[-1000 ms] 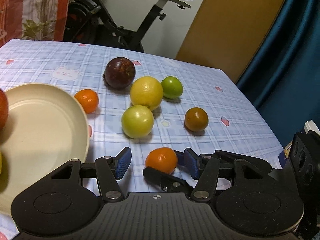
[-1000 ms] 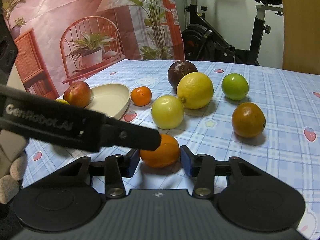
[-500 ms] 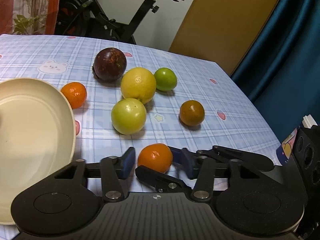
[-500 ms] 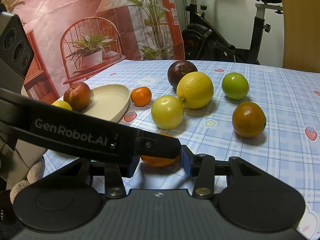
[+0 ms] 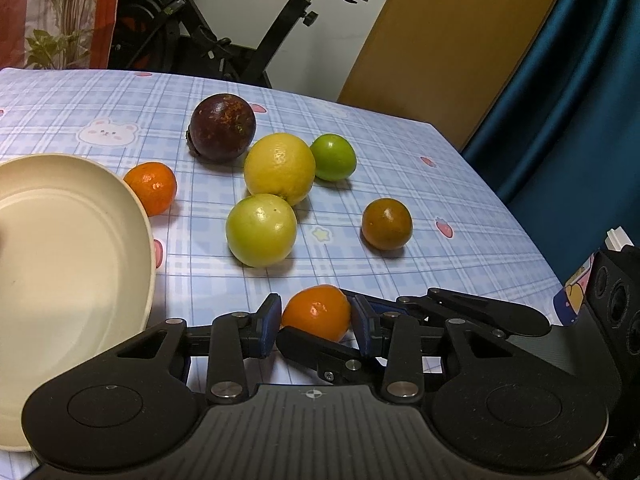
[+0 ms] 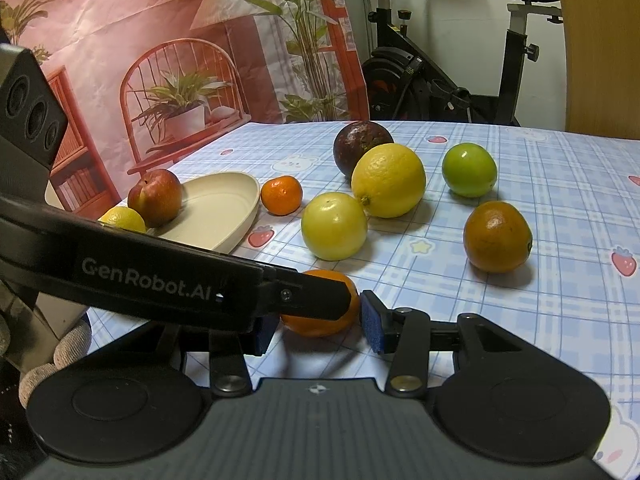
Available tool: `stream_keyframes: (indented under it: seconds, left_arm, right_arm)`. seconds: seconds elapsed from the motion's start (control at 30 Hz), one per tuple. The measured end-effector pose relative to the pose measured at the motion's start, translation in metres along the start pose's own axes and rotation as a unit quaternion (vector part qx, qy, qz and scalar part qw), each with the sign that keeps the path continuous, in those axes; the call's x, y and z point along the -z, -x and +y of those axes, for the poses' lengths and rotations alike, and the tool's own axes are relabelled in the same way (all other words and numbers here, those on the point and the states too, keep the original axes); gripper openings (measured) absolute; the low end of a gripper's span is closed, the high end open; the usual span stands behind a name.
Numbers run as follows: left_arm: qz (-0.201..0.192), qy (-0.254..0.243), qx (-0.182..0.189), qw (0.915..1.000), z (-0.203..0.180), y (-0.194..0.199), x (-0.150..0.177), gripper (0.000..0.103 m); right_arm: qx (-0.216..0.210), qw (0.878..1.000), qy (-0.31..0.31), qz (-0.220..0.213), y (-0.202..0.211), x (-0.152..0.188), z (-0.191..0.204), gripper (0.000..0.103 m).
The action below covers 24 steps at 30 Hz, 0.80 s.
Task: Organize fruits
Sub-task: 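Carry the mandarin with the left tool over the cream plate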
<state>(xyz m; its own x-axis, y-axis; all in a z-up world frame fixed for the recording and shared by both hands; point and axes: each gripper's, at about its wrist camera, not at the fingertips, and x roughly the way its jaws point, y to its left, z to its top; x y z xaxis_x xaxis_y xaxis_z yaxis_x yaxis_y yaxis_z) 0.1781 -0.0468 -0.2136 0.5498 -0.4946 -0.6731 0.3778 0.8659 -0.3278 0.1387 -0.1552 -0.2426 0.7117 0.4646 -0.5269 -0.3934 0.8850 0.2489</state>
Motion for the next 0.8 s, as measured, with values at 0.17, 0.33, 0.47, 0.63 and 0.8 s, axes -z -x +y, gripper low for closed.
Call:
stream_keyframes:
  seconds: [0.17, 0.33, 0.47, 0.63, 0.8]
  left_arm:
    - [-0.002, 0.004, 0.003, 1.0000, 0.0010, 0.0005, 0.0005, 0.040]
    - [-0.002, 0.007, 0.005, 1.0000, 0.0014, 0.0000, 0.0002, 0.040]
    - [-0.004, 0.006, 0.005, 1.0000, 0.0012, 0.0008, 0.0017, 0.040]
    - [-0.004, 0.005, 0.004, 1.0000, 0.0012, 0.0033, 0.0039, 0.042]
    - [-0.006, 0.017, 0.004, 0.9998, 0.0047, 0.0059, 0.0077, 0.042]
  right_arm:
    - [0.002, 1.000, 0.003, 0.000, 0.0005, 0.0001, 0.0013, 0.047]
    - [0.002, 1.000, 0.002, 0.000, 0.0005, 0.0002, 0.0016, 0.047]
    - [0.005, 1.000, 0.005, 0.001, 0.0004, -0.0003, 0.0021, 0.047]
    - [0.009, 1.000, 0.013, 0.003, -0.0006, 0.0001, 0.0051, 0.048]
    - [0.008, 1.000, 0.026, 0.006, -0.0016, 0.0007, 0.0076, 0.048]
